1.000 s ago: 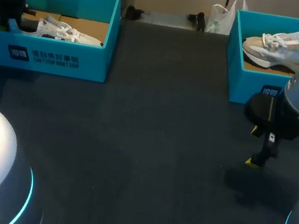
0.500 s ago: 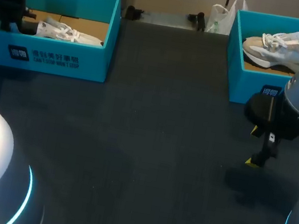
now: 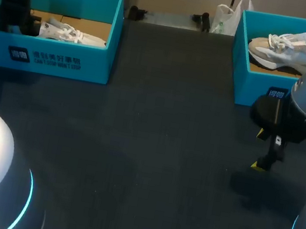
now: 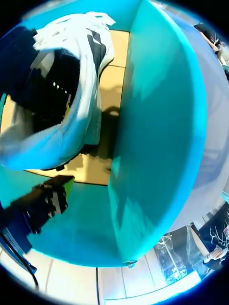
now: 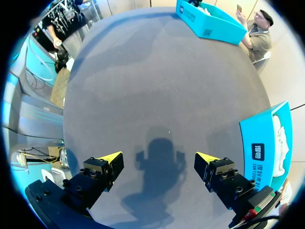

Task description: Take the shoe out of the shoebox, open the shoe tongue, remove and reinsert the insole, then place the shoe into the shoebox

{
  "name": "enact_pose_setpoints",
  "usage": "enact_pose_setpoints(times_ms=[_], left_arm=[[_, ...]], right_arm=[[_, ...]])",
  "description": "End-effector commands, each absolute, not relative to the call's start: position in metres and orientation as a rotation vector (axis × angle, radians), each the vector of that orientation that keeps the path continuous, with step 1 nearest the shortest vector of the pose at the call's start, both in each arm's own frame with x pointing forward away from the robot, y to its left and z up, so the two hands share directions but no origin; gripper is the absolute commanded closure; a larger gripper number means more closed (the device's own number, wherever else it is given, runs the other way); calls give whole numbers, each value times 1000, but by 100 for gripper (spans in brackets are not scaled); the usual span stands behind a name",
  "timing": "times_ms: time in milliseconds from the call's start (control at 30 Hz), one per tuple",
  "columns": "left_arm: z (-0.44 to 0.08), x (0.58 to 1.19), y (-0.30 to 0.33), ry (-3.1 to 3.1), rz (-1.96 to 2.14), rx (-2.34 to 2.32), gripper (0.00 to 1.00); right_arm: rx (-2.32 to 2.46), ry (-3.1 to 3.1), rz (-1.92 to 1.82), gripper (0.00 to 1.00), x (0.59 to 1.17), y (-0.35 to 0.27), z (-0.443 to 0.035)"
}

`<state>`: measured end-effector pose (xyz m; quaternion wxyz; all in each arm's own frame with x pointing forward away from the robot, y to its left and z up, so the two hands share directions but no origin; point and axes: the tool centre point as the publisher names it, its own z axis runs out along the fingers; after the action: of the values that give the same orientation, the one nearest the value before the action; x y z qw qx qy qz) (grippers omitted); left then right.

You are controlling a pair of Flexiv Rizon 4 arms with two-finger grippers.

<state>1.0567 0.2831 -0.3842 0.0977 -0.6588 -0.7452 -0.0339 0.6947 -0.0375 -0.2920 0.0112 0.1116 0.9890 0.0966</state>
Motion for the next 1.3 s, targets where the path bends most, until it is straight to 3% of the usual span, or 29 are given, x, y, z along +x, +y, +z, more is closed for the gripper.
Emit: enact_pose_setpoints(times_ms=[33, 867, 1300], left_arm=[[-368, 1056, 284, -2217, -72, -1973, 0], [-249, 1011, 282, -2227, -46, -2084, 0], [-225, 996, 291, -2189, 5, -2126, 0]], right_arm=[[348, 3083, 299, 0, 694, -37, -293], [348, 3083, 299, 0, 694, -37, -293], [348, 3083, 299, 0, 694, -37, -293]])
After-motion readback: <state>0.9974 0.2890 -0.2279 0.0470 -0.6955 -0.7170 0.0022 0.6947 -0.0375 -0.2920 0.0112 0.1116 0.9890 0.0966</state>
